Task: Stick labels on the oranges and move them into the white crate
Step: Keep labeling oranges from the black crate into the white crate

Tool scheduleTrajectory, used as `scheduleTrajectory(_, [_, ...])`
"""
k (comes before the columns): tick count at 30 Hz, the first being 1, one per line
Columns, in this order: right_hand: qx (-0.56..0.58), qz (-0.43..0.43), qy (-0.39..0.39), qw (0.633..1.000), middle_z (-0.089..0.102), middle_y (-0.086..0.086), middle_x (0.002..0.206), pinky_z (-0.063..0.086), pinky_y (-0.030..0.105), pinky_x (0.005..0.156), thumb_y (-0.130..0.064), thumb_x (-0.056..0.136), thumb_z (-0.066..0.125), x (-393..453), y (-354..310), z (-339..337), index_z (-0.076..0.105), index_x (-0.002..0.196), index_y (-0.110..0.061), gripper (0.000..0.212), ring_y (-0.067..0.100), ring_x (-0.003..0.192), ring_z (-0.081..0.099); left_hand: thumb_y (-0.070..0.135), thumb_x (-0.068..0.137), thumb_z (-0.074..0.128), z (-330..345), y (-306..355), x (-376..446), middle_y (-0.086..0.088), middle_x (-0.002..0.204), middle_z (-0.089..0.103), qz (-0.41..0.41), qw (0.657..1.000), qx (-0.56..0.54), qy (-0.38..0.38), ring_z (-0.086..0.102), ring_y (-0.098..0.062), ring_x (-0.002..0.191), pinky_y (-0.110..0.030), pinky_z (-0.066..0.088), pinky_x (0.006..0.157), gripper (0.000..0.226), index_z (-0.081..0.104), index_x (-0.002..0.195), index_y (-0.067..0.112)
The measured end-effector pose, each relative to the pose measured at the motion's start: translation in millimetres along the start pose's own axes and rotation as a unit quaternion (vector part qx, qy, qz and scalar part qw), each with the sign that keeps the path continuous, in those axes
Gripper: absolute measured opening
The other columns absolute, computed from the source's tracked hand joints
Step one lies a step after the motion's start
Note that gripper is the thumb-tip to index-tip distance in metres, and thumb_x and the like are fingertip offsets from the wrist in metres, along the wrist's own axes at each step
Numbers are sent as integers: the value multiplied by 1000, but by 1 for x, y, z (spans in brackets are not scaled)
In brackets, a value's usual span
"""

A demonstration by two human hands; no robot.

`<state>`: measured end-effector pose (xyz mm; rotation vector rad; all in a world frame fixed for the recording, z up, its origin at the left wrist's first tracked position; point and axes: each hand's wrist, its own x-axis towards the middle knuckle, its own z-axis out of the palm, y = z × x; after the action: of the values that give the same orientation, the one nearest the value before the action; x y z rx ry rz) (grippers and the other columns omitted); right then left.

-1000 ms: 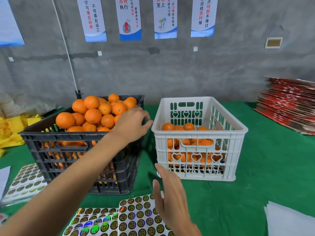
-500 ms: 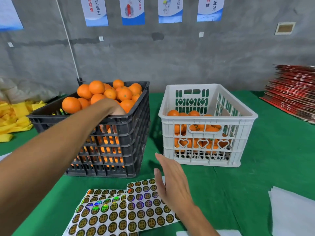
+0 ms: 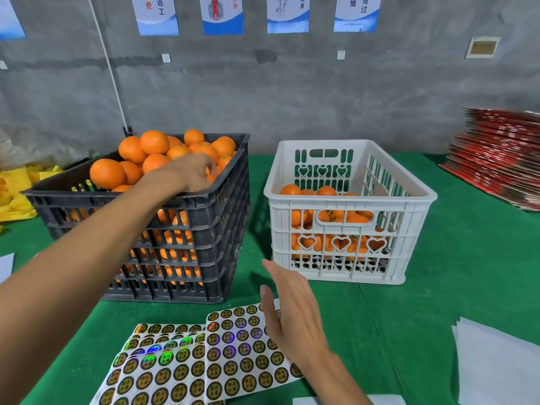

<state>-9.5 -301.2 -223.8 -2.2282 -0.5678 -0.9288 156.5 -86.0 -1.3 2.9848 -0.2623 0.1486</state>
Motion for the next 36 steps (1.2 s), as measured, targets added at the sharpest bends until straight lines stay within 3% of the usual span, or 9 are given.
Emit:
scheduleTrajectory(4, [10, 10, 13, 1000, 66, -1, 121, 50, 36, 101, -22, 104, 53, 1, 1, 1, 52, 143, -10, 41, 15, 112, 62, 22, 80, 82, -7, 9, -33, -18, 121, 58, 102, 942, -79, 311, 56, -41, 113, -47, 47, 99, 48, 66, 125, 17])
scheduleTrajectory(9, [34, 75, 21, 996, 59, -9, 138, 38, 23, 110, -32, 108, 42, 1, 0, 3, 46, 148, -20, 42, 3, 129, 51, 21, 86, 83, 34, 32, -88, -16, 132, 56, 259, 857, -145, 421, 54, -32, 123, -42, 45, 105, 46, 68, 127, 8])
scheduleTrajectory(13, [20, 98, 1, 995, 58, -9, 141, 36, 23, 111, -29, 107, 45, -4, 6, 2, 49, 146, -21, 40, 4, 130, 50, 27, 89, 81, 117, 40, -116, -13, 140, 53, 323, 845, -181, 385, 51, -29, 130, -36, 42, 111, 48, 64, 131, 11])
scheduleTrajectory(15, [-4, 100, -28, 995, 60, -6, 139, 40, 30, 112, -22, 106, 49, -5, 13, 1, 57, 139, -18, 35, 9, 128, 53, 29, 89, 81, 164, 44, -135, -2, 144, 50, 278, 867, -275, 308, 50, -22, 134, -40, 48, 107, 48, 62, 132, 20])
scheduleTrajectory(17, [-43, 111, -87, 989, 60, -6, 140, 39, 36, 113, -19, 105, 48, -7, 20, 0, 64, 133, -18, 32, 11, 130, 51, 25, 86, 84, 202, 43, -148, 6, 140, 51, 214, 863, -391, 237, 54, -20, 130, -43, 56, 96, 49, 62, 130, 26])
scheduleTrajectory(21, [-81, 132, -205, 966, 49, -7, 152, 26, 31, 122, -41, 106, 42, -13, 33, 1, 52, 147, -21, 47, 9, 141, 38, 30, 84, 86, 233, 34, -153, 10, 124, 64, 52, 833, -524, 173, 65, -15, 112, -32, 61, 86, 46, 62, 122, 37])
scheduleTrajectory(25, [-104, 128, -305, 938, 36, -9, 161, 20, 36, 125, -70, 97, 41, -19, 37, 9, 40, 155, -27, 72, 12, 148, 27, 35, 84, 86, 238, 34, -155, 15, 121, 65, 48, 845, -515, 138, 64, -8, 112, -24, 59, 83, 45, 61, 122, 37])
scheduleTrajectory(29, [-128, 113, -333, 928, 27, -9, 166, 13, 38, 126, -74, 96, 36, -20, 39, 13, 36, 157, -33, 74, 15, 153, 19, 37, 86, 83, 238, 35, -158, 15, 124, 62, 59, 842, -514, 152, 61, -8, 115, -25, 61, 79, 46, 58, 125, 36])
scheduleTrajectory(36, [-77, 142, -273, 948, 54, -15, 147, 29, 31, 114, -65, 96, 51, -17, 33, 11, 67, 133, -33, 51, 8, 134, 40, 46, 87, 77, 234, 38, -162, 16, 126, 56, 82, 846, -494, 181, 59, -11, 118, -26, 61, 78, 46, 54, 126, 40])
